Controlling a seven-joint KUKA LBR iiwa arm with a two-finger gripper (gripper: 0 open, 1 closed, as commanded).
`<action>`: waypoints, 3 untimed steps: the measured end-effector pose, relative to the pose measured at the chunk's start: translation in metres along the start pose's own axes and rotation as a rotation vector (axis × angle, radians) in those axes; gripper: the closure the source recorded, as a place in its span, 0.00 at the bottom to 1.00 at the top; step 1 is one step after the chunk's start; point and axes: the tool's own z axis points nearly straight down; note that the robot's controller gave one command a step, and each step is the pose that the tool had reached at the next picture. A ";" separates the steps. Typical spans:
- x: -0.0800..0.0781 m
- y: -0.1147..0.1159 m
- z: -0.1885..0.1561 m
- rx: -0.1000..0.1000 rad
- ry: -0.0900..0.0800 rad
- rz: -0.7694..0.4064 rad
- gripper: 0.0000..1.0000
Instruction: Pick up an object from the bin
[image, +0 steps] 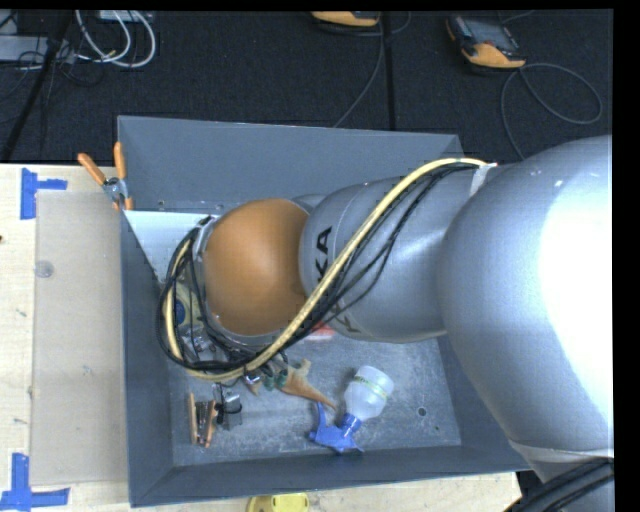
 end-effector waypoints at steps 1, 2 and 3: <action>0.000 0.004 -0.018 0.002 -0.012 -0.214 0.00; 0.000 0.002 0.018 0.001 -0.005 -0.412 0.00; 0.002 0.001 0.040 0.002 -0.012 -0.492 1.00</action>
Offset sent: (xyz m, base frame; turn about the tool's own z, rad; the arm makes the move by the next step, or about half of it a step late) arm -0.0009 0.0007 -0.0399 -0.4858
